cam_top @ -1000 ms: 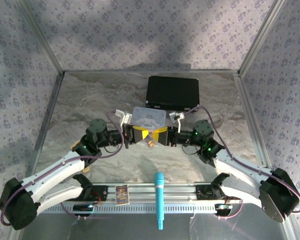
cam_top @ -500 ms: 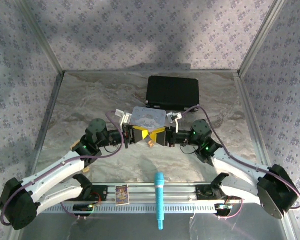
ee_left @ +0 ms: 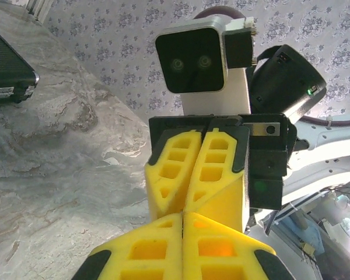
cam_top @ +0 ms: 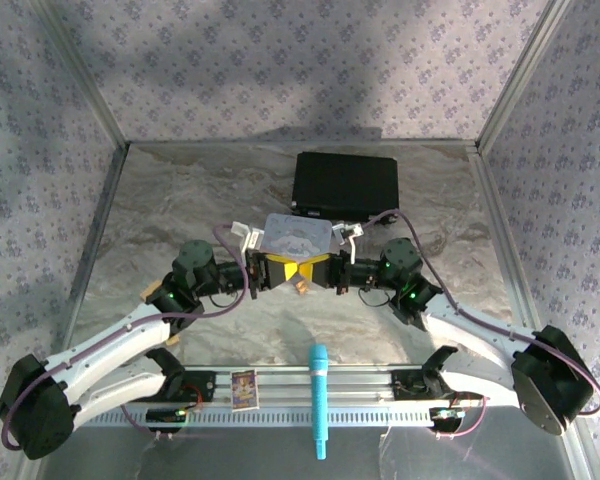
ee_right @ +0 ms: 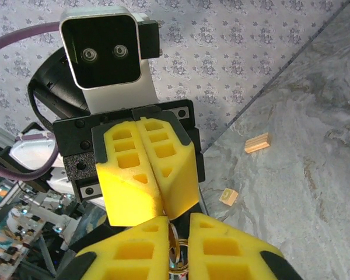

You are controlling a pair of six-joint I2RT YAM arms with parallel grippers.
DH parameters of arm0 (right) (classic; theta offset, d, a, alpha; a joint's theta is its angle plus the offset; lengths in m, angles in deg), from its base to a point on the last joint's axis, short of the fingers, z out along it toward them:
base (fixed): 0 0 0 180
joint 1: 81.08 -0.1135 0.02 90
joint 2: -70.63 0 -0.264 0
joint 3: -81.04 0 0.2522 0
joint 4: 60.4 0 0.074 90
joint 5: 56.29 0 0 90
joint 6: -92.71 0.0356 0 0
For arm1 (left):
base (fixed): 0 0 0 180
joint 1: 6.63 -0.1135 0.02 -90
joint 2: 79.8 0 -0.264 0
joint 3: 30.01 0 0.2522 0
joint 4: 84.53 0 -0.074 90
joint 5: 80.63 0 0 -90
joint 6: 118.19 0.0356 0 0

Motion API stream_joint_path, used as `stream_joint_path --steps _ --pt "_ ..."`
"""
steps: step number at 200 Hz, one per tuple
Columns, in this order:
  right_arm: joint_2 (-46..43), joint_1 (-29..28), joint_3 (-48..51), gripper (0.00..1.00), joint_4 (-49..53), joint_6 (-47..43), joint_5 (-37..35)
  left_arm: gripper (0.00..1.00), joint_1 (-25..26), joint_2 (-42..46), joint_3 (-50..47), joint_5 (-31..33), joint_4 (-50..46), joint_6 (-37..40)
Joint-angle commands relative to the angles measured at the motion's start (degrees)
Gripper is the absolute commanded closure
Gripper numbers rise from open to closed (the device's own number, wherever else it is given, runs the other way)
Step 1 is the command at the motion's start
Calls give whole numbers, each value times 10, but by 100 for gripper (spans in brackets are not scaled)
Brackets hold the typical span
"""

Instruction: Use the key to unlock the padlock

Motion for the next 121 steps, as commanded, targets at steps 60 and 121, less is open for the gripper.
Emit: stream_joint_path --steps 60,121 --pt "-27 5 3 100 45 -28 -41 0 3 36 -29 181 -2 -63" --pt "-76 33 -4 100 321 -60 -272 23 46 -71 41 429 -254 -124"
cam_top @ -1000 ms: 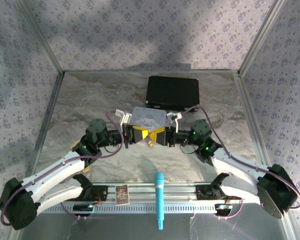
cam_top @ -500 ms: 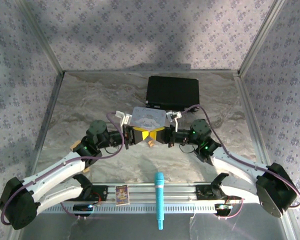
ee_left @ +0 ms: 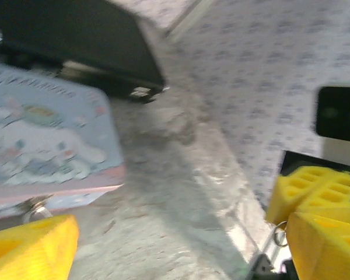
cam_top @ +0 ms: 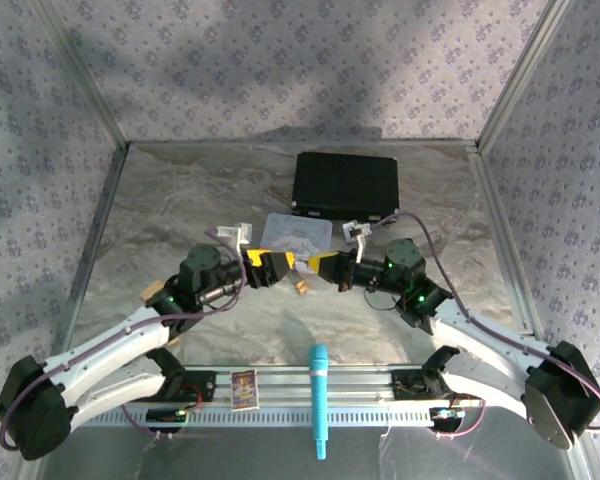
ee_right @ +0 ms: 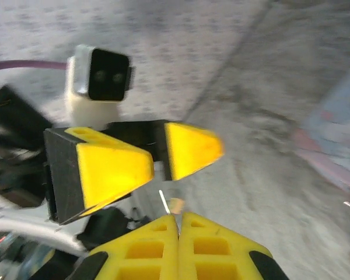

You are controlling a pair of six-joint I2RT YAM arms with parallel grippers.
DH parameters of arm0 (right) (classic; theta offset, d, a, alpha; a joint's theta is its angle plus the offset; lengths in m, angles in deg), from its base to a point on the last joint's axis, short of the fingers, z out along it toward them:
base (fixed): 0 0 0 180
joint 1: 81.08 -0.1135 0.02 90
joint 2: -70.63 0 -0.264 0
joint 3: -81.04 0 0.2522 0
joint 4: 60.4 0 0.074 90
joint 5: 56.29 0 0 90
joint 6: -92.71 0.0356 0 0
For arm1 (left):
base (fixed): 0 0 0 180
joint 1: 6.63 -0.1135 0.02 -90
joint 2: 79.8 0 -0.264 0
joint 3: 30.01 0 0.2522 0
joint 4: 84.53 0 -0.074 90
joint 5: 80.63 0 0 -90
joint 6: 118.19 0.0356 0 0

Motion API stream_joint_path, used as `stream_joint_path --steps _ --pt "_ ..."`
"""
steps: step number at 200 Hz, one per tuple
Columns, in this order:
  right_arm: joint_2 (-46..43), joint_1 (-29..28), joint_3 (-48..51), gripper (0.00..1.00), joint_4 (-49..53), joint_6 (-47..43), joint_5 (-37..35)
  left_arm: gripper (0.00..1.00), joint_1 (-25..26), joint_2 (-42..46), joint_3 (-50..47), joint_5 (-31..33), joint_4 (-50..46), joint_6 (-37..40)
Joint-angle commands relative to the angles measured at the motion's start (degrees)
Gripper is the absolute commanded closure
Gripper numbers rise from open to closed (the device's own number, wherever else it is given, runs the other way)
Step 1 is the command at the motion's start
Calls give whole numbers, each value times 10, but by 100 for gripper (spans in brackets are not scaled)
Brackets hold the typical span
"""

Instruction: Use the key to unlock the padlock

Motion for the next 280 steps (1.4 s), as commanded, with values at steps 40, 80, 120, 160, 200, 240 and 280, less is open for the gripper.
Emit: stream_joint_path --steps 40,80,120,160,200,240,280 --pt "-11 37 14 100 138 7 -113 36 71 -191 85 186 -127 -82" --pt "-12 39 32 100 133 12 -116 37 106 -327 178 244 -201 -132" --pt "9 35 53 100 99 29 -110 37 109 -408 200 253 -181 -168" --pt "18 26 54 100 91 33 -118 37 125 -457 237 297 -240 -181" --pt "43 14 48 100 82 34 -121 46 126 -448 218 295 -225 -180" --pt "87 -8 30 100 66 30 -125 52 118 -429 182 260 -155 -161" --pt "102 -18 34 100 44 41 -130 57 114 -443 197 251 -167 -154"
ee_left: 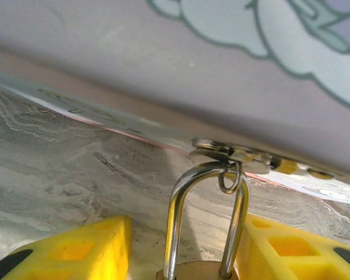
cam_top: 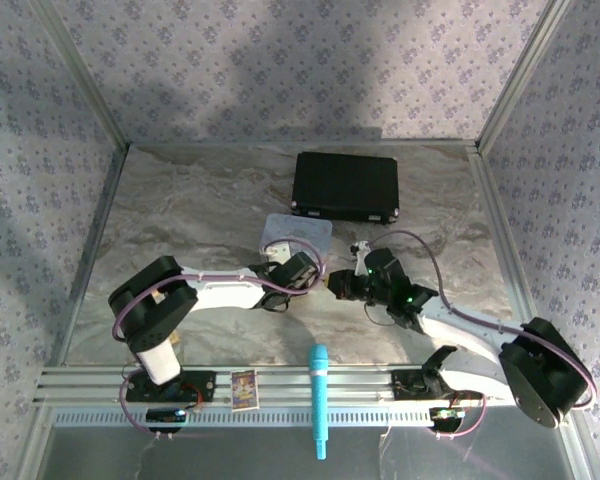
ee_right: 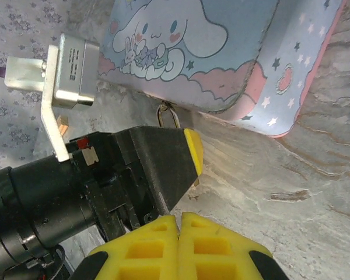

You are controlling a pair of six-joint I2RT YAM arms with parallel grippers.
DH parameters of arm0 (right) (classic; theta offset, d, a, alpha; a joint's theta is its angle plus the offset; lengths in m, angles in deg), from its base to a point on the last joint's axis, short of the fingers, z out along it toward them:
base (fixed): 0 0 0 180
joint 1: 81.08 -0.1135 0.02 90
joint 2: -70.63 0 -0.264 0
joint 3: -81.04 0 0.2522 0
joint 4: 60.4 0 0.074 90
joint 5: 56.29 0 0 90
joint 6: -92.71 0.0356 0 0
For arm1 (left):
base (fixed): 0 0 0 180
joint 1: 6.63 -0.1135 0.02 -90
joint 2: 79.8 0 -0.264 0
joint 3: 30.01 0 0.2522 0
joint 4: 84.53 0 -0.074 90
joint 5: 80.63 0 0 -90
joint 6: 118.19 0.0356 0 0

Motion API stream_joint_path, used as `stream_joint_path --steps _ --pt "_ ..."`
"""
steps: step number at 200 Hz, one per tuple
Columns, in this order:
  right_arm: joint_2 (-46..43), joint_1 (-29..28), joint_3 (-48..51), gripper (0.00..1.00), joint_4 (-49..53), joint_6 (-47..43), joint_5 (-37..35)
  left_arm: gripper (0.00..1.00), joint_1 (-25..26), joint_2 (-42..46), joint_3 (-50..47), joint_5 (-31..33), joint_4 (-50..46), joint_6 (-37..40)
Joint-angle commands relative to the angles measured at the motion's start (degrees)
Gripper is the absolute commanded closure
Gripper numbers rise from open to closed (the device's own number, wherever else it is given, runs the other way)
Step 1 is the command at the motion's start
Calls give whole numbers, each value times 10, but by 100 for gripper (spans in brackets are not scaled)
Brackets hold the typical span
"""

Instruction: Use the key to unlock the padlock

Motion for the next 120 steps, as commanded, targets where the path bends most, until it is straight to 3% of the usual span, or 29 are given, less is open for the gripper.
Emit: stream_joint_path --steps 1,82,120 --pt "3 -3 -9 100 -28 14 -15 58 -4 -5 6 -22 6 6" --pt "1 -9 43 100 -47 29 -53 70 -1 -50 85 -45 -107 0" --pt "3 -13 65 100 -79 35 -68 82 1 -46 106 -65 -144 -22"
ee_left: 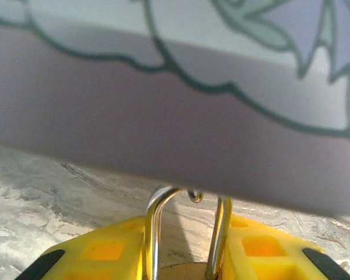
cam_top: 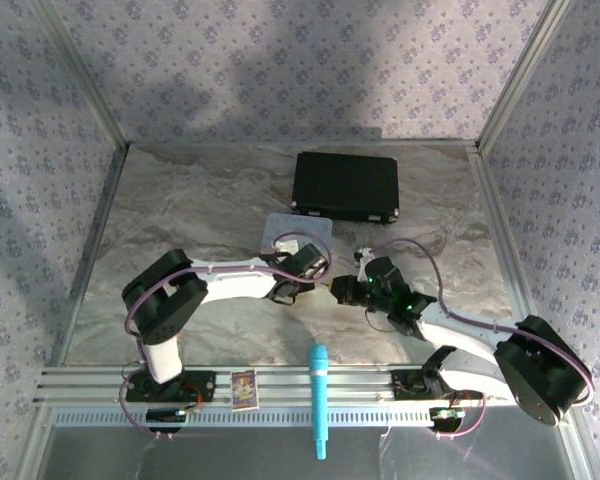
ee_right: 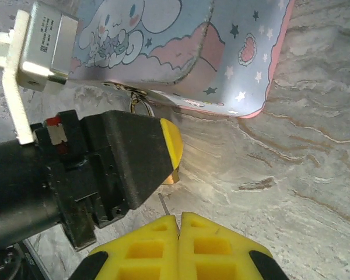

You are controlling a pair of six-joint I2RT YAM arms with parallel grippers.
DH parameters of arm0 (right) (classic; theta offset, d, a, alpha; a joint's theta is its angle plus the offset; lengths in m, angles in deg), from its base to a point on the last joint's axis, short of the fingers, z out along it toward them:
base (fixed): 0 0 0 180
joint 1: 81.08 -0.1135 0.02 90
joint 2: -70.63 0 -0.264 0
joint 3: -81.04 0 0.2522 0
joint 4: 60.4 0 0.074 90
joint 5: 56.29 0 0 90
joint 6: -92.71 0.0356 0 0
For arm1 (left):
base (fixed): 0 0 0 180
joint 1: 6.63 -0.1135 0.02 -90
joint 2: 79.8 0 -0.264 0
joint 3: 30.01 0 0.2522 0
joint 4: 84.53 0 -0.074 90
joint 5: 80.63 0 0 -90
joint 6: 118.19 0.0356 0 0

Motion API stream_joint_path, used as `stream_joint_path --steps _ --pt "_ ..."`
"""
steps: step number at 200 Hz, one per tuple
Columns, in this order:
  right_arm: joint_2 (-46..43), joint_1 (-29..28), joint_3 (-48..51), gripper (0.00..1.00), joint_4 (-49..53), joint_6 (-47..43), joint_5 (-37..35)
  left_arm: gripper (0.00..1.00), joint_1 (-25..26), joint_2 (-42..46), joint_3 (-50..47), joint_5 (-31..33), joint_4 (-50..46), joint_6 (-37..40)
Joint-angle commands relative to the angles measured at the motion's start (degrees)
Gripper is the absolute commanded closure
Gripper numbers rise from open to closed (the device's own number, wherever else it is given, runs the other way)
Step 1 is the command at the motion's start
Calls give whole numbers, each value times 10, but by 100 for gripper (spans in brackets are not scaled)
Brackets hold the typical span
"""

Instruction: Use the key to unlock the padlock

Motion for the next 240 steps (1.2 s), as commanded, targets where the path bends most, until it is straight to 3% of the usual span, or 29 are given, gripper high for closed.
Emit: stream_joint_path --steps 1,68,126,240 --pt "2 -5 16 100 -36 12 -23 82 4 0 16 -29 -49 -22" --pt "0 -20 64 100 -105 90 -88 89 1 30 20 -105 -32 -193" --pt "67 6 72 100 -214 103 18 90 -2 27 -7 -121 12 -353" --pt "14 51 78 100 -140 107 72 91 -6 38 -23 -97 24 -434"
